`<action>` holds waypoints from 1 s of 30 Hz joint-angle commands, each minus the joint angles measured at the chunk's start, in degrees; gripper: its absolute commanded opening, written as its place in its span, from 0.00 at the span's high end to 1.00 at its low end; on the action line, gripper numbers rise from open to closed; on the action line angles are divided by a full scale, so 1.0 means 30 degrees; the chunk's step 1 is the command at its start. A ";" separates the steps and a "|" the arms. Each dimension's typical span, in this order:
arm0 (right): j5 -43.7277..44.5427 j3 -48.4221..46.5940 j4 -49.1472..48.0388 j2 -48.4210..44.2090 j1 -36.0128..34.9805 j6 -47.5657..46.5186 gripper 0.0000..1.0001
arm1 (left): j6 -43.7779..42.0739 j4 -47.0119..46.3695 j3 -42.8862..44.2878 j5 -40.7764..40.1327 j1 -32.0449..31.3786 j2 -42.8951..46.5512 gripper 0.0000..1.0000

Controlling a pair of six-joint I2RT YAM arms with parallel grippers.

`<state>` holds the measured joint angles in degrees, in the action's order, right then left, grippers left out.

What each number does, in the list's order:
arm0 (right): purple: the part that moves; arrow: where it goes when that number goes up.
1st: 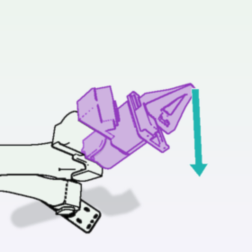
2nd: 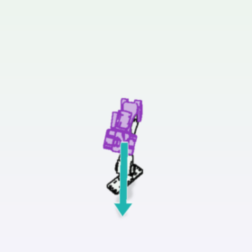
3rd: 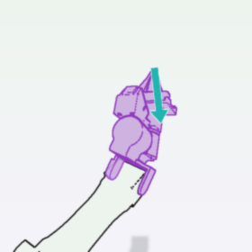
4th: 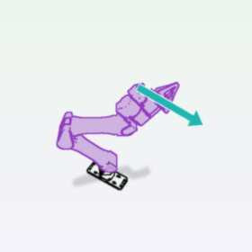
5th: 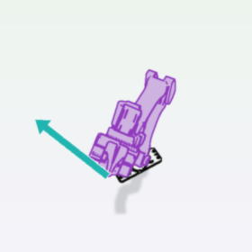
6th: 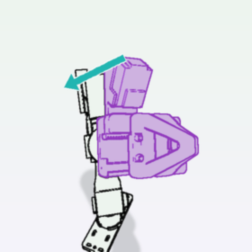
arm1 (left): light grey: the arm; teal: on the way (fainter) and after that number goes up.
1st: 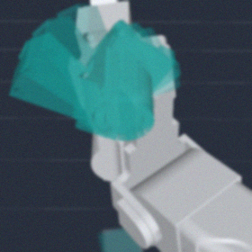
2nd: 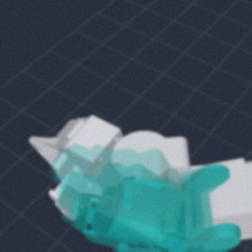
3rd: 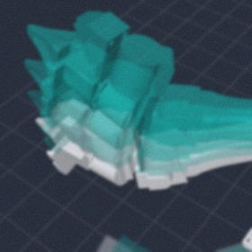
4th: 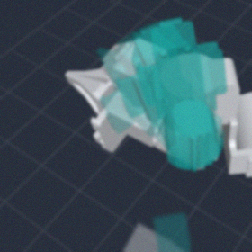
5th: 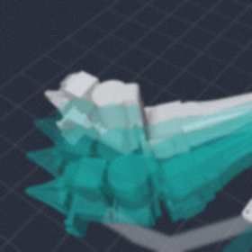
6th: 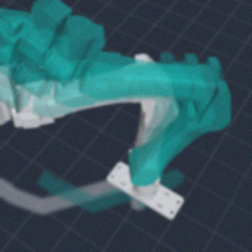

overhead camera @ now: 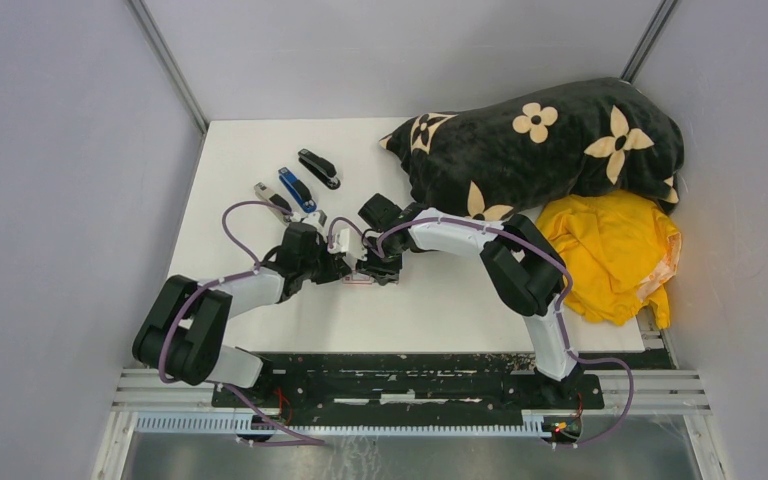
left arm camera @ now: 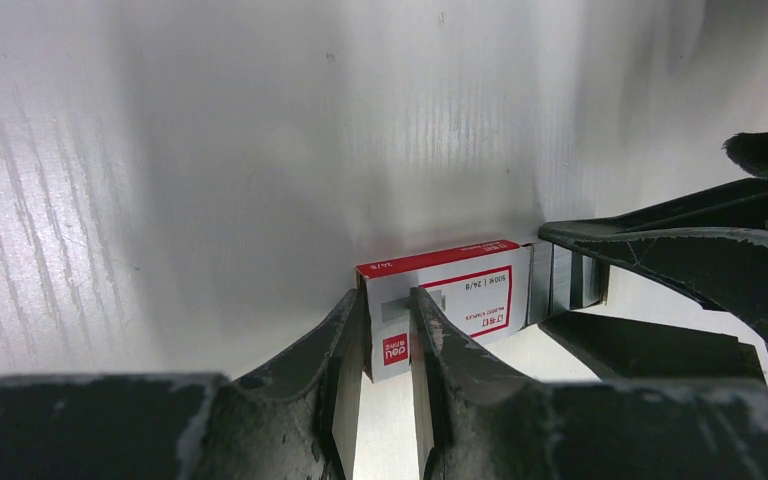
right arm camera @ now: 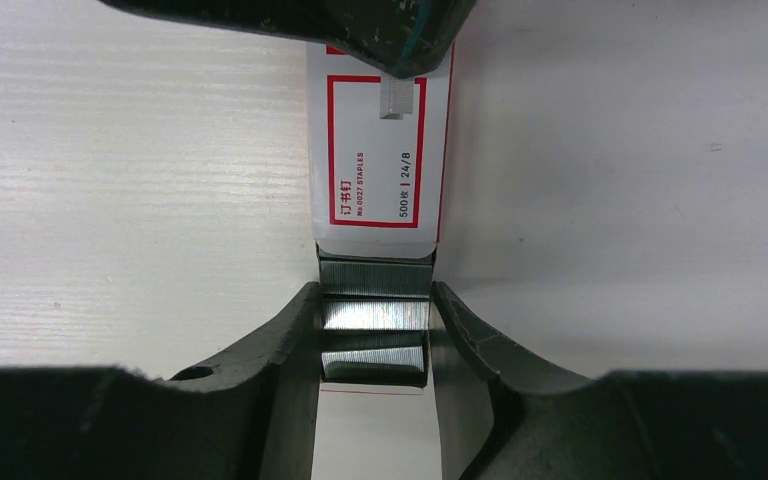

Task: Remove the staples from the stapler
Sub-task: Move the staple box to the center of the board.

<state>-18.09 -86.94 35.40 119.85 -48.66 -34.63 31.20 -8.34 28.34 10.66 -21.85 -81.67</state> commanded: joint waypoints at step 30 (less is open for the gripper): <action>-0.6460 0.1931 0.1780 -0.7230 0.1954 0.5960 0.38 | 0.0888 -0.0173 -0.5266 -0.2725 -0.0304 1.3028 0.29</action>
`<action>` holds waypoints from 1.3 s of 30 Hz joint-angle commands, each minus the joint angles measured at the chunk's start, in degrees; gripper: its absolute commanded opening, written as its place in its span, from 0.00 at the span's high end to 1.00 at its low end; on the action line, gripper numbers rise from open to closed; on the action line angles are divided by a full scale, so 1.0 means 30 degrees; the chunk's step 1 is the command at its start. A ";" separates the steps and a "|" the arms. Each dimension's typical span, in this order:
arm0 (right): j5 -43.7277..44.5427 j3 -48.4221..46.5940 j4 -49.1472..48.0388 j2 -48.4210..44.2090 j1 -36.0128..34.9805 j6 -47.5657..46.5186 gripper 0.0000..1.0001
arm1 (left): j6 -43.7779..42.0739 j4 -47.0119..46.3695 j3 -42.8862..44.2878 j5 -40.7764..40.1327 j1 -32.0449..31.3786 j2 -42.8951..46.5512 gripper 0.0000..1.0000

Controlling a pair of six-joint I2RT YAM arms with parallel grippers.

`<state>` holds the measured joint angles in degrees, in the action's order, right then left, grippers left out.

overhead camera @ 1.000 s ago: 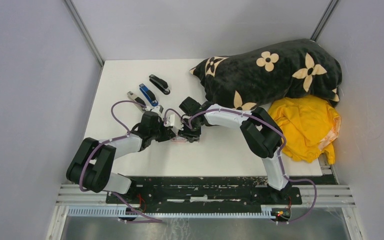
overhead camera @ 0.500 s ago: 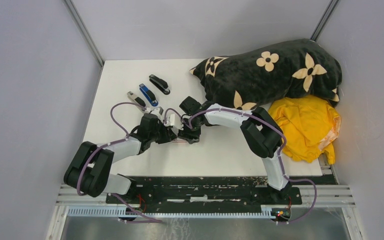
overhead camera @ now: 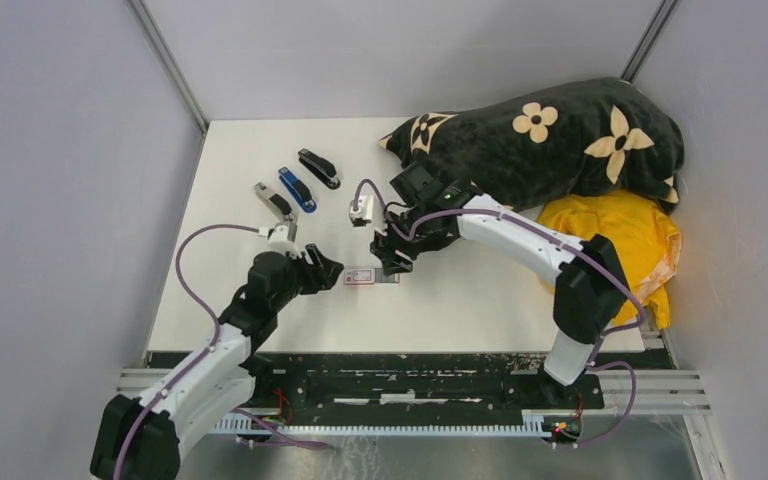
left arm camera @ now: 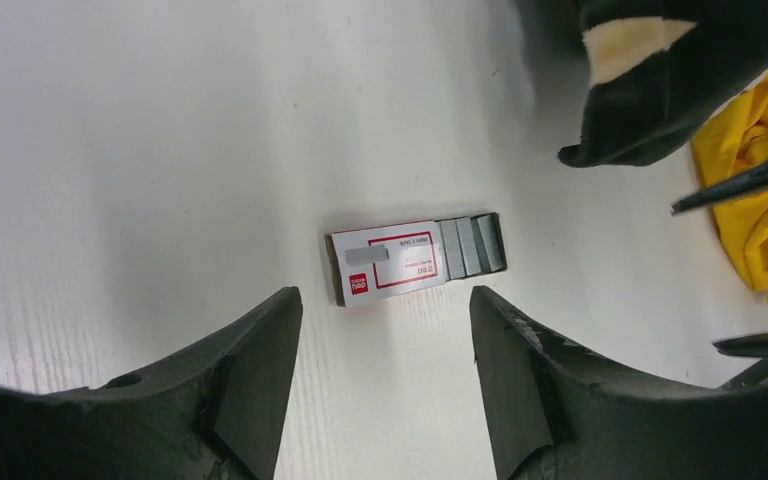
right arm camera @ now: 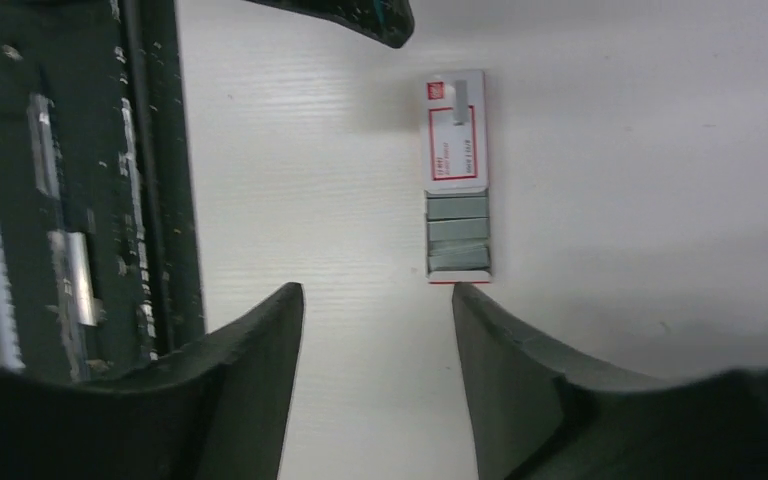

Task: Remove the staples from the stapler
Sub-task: Move the staple box to the center of the board.

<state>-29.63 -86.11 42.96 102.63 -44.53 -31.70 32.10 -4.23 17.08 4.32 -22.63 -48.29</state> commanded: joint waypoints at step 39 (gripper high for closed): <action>-0.0918 0.3711 -0.6984 0.4746 0.3416 1.7129 0.78 | 0.1532 -0.5711 -0.0234 0.1234 0.0105 -0.7957 0.57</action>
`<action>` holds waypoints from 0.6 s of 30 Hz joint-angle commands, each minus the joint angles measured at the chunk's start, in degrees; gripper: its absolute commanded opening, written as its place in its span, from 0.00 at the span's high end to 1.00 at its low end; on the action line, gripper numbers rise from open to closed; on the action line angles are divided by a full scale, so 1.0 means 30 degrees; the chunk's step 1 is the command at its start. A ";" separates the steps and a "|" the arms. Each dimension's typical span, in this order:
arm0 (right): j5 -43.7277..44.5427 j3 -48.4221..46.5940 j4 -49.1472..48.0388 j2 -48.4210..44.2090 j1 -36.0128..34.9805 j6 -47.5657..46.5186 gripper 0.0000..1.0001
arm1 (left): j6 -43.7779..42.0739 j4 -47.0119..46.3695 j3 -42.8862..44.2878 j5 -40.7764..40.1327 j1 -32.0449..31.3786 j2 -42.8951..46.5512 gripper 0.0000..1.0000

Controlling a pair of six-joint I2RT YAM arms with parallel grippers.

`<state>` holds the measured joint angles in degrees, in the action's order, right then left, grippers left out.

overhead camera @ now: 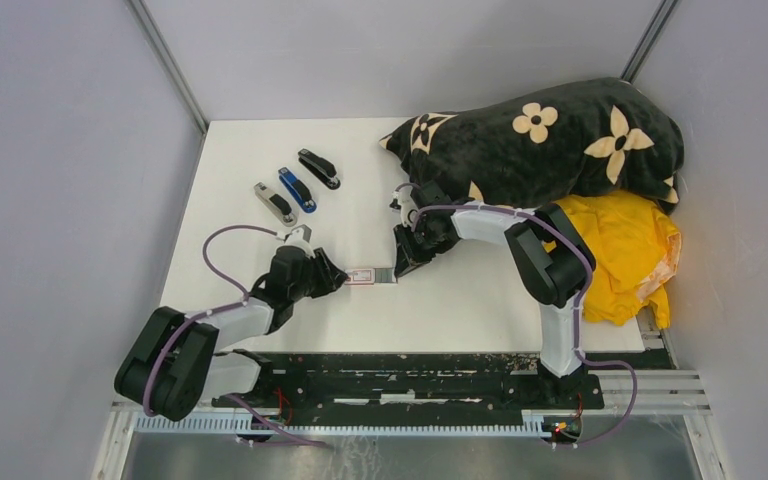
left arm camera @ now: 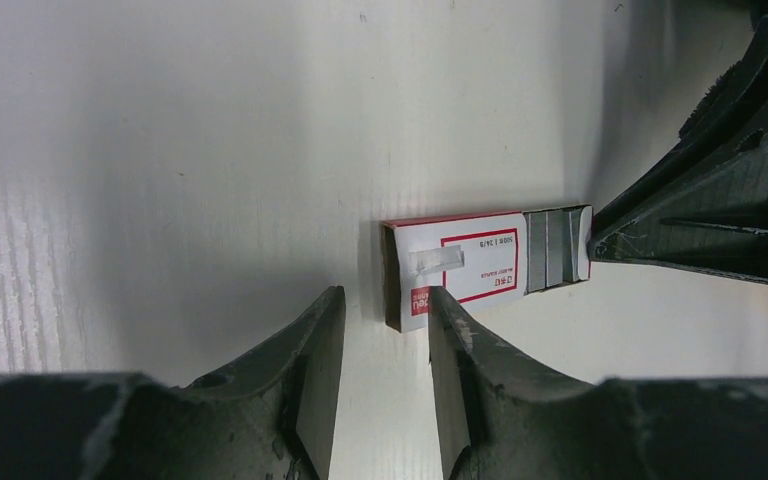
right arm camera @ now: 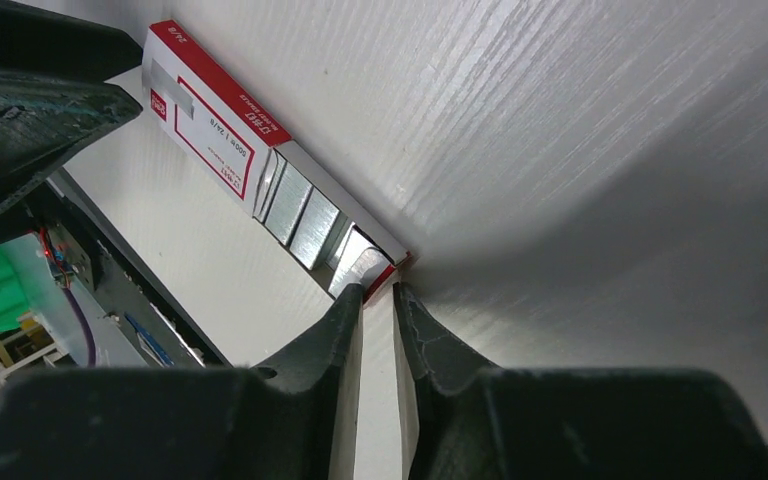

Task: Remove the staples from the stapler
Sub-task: Move the staple box to the center of the board.

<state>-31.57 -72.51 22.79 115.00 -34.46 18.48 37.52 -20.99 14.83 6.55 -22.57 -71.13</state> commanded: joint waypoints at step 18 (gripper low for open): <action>-0.0731 -0.1453 -0.0183 0.1138 0.0026 0.0702 0.83 | -0.0582 -0.0176 0.1448 0.2170 0.0059 -0.2589 0.69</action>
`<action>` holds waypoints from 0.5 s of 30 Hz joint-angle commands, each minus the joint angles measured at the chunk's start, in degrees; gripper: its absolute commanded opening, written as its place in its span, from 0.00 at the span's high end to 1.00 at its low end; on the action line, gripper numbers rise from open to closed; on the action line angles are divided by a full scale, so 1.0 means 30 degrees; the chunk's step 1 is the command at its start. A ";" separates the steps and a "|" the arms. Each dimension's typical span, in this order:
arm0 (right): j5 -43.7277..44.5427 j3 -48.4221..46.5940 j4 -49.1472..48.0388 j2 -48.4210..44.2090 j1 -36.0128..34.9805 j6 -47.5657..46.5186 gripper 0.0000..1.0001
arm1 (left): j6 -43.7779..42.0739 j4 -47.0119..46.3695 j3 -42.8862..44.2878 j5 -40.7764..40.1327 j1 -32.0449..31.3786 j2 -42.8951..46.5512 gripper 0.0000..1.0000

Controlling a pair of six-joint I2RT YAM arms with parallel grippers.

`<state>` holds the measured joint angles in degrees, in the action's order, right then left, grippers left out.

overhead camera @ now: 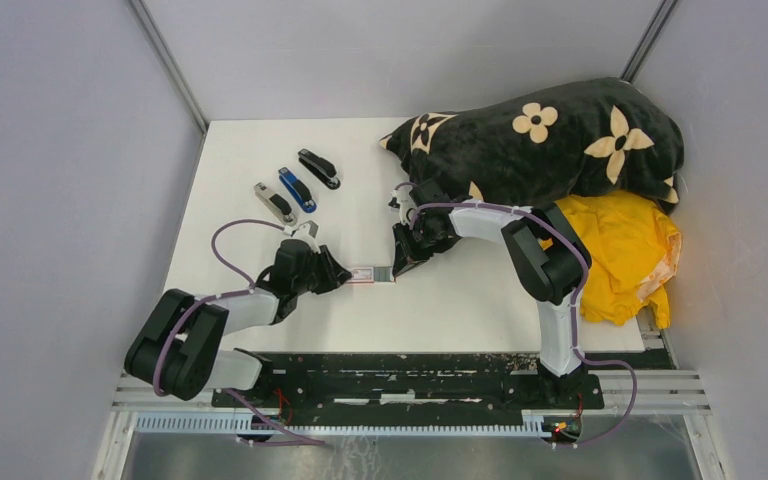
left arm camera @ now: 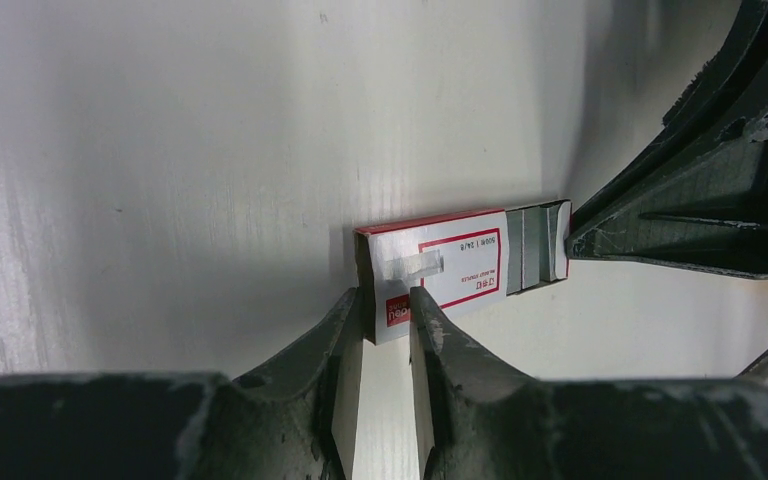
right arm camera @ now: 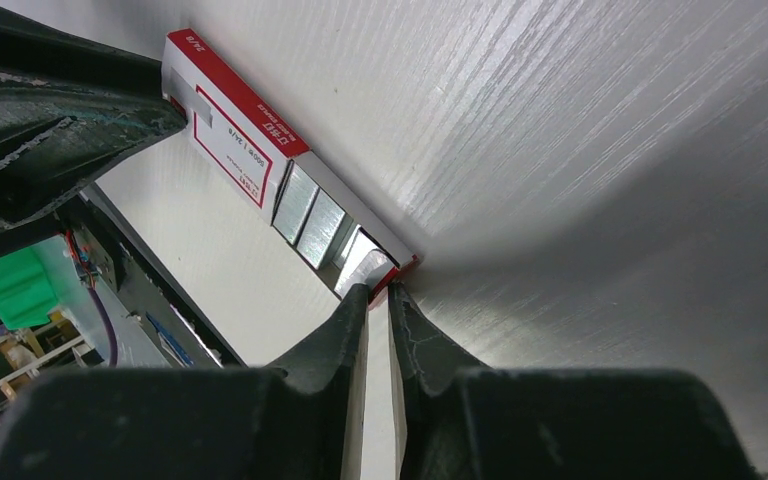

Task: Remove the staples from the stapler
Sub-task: Move the staple box to the center of the board.

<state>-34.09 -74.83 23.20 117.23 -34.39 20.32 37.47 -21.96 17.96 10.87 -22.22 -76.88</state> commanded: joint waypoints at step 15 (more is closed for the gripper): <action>-0.0060 -0.1013 -0.0234 0.0719 -0.0025 0.0050 0.85 | -0.0643 0.0262 0.1202 0.1268 -0.0607 -0.1681 0.71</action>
<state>-34.63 -76.05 23.40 118.15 -34.39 20.34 37.45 -22.63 20.23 13.17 -22.70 -80.36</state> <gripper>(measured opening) 0.156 0.294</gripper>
